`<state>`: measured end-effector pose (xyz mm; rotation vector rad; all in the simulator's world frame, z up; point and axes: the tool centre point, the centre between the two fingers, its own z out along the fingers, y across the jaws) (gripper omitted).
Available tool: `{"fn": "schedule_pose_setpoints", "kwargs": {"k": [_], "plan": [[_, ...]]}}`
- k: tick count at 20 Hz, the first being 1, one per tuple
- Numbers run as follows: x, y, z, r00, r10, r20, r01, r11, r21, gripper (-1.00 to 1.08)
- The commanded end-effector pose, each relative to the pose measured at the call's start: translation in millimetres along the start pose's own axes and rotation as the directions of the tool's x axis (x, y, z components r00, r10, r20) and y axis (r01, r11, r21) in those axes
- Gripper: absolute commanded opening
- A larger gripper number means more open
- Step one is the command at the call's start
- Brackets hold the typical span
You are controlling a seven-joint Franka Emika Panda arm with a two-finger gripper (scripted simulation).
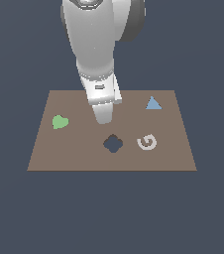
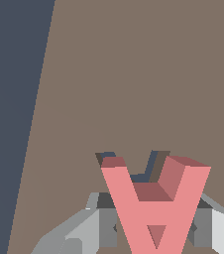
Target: Insert a designated object into the corresponding slot on a board.
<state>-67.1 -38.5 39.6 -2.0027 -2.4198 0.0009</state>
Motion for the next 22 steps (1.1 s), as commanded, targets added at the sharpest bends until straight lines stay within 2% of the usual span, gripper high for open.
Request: {"fn": "schedule_pose_setpoints", "kwargs": {"k": [1,12,13,22], "plan": [[1.1,-3.9,-0.3,1.0,-0.017,0.0,0.017,1.0,-0.001,-1.0],[0.7,-5.1,9.7,1.0,-0.022,0.001,0.022,1.0,0.0,-1.0],[0.7,-5.1,9.7,1.0,-0.022,0.001,0.022,1.0,0.0,1.0],[0.7,-5.1,9.7,1.0,-0.022,0.001,0.022,1.0,0.0,1.0]]}}
